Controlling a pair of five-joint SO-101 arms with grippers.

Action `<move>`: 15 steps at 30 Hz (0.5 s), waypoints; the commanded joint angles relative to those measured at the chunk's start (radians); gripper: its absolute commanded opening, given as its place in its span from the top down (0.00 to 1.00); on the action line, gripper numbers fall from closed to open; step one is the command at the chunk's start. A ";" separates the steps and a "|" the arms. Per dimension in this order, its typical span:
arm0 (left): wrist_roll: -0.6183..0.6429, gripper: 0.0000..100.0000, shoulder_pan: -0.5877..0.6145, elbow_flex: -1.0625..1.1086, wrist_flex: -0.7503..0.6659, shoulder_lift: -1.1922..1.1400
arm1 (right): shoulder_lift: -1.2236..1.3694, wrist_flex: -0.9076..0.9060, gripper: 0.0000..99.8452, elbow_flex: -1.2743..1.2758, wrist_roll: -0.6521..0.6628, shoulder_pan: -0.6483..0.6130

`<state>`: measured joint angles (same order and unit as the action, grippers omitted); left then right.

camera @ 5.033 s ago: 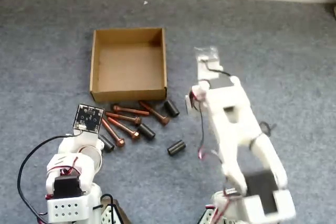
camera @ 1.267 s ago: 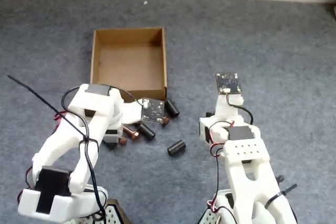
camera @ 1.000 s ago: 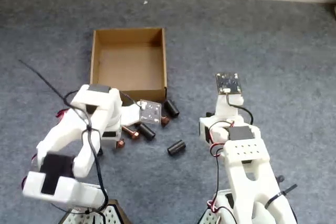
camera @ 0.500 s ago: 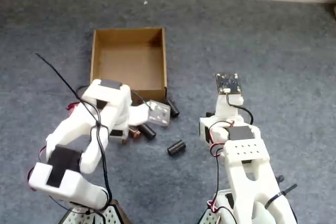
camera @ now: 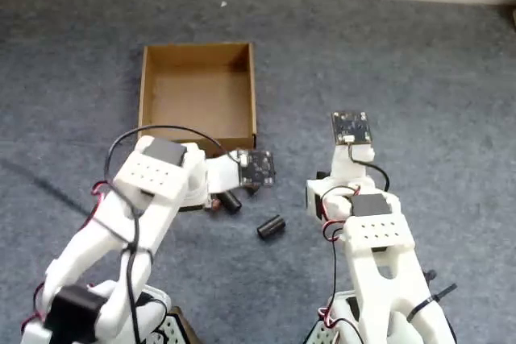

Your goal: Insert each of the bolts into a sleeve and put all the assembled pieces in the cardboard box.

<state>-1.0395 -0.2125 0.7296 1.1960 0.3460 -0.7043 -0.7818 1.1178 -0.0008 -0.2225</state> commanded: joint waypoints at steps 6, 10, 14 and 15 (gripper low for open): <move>0.368 0.99 -0.010 0.067 0.009 0.348 | -0.035 0.013 1.00 -0.016 -0.068 0.007; 0.486 0.99 -0.010 0.107 0.009 0.506 | -0.038 -0.051 1.00 -0.030 -0.112 0.007; 0.595 0.99 -0.010 0.150 0.009 0.624 | -0.139 -0.174 1.00 -0.099 -0.117 0.005; 0.611 0.99 -0.010 0.160 0.009 0.644 | -0.180 -0.213 1.00 -0.114 -0.117 0.005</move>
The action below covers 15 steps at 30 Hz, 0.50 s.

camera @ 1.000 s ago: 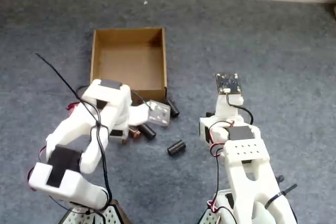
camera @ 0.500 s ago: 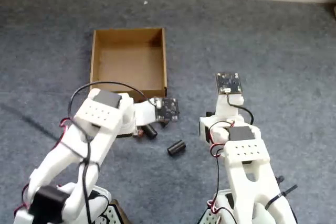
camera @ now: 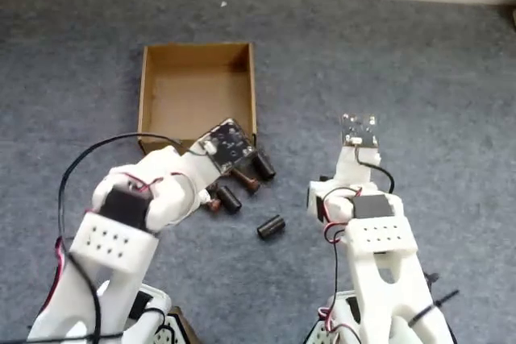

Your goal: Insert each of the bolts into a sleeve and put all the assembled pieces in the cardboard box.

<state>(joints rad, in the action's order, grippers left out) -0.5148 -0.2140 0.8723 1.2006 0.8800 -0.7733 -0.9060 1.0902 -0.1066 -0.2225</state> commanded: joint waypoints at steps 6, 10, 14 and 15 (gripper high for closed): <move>0.164 0.99 -0.008 0.071 0.005 0.177 | -0.374 -0.182 1.00 -0.087 -0.012 -0.050; 0.210 0.99 -0.013 0.079 0.023 0.211 | -0.495 -0.213 0.99 0.001 -0.006 -0.154; 0.259 0.99 -0.015 0.079 0.035 0.288 | -0.581 -0.214 0.99 0.056 -0.006 -0.211; 0.273 0.99 -0.015 0.079 0.038 0.311 | -0.598 -0.211 0.99 0.062 -0.011 -0.213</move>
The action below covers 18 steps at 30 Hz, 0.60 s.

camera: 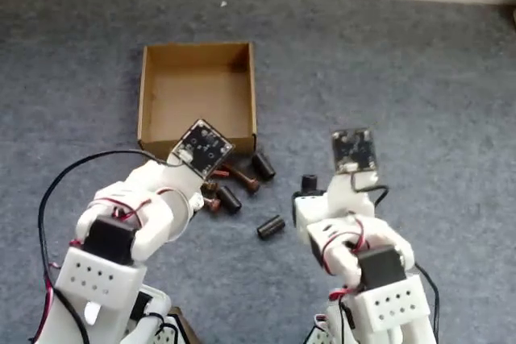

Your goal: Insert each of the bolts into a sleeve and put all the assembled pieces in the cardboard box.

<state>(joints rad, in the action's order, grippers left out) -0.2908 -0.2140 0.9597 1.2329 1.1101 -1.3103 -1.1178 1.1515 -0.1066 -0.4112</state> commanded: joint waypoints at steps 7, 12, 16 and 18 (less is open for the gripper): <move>0.201 0.99 -0.015 -0.010 -0.017 0.200 | -0.186 0.077 0.99 0.102 -0.147 -0.025; 0.272 0.99 -0.016 -0.007 -0.146 0.226 | -0.321 0.237 0.99 0.234 -0.209 -0.051; 0.316 0.99 -0.016 -0.008 -0.247 0.231 | -0.458 0.325 0.99 0.351 -0.210 -0.162; 0.348 0.99 -0.018 -0.008 -0.299 0.232 | -0.526 0.357 1.00 0.412 -0.210 -0.217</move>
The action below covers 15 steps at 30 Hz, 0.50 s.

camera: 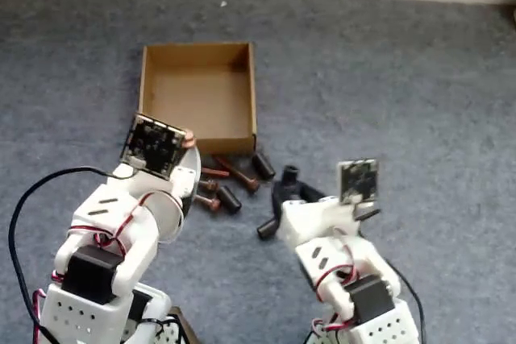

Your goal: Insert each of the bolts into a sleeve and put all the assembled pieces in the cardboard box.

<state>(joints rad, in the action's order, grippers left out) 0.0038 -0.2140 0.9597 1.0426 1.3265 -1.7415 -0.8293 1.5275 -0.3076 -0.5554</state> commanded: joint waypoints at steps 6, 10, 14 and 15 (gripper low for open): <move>0.112 0.99 -0.120 -0.010 -0.238 0.018 | -0.091 0.156 1.00 0.104 -0.003 -0.179; 0.133 0.99 -0.186 -0.010 -0.305 0.018 | -0.094 0.166 1.00 0.108 0.040 -0.282; 0.161 0.99 -0.197 -0.010 -0.321 0.018 | -0.094 0.166 1.00 0.101 0.166 -0.329; 0.169 0.99 -0.197 -0.010 -0.319 0.018 | -0.094 0.166 1.00 0.101 0.186 -0.329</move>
<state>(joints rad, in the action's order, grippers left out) 0.1450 -0.3905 0.9597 0.7572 1.3280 -1.8197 -0.6897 1.6425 -0.1895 -0.8608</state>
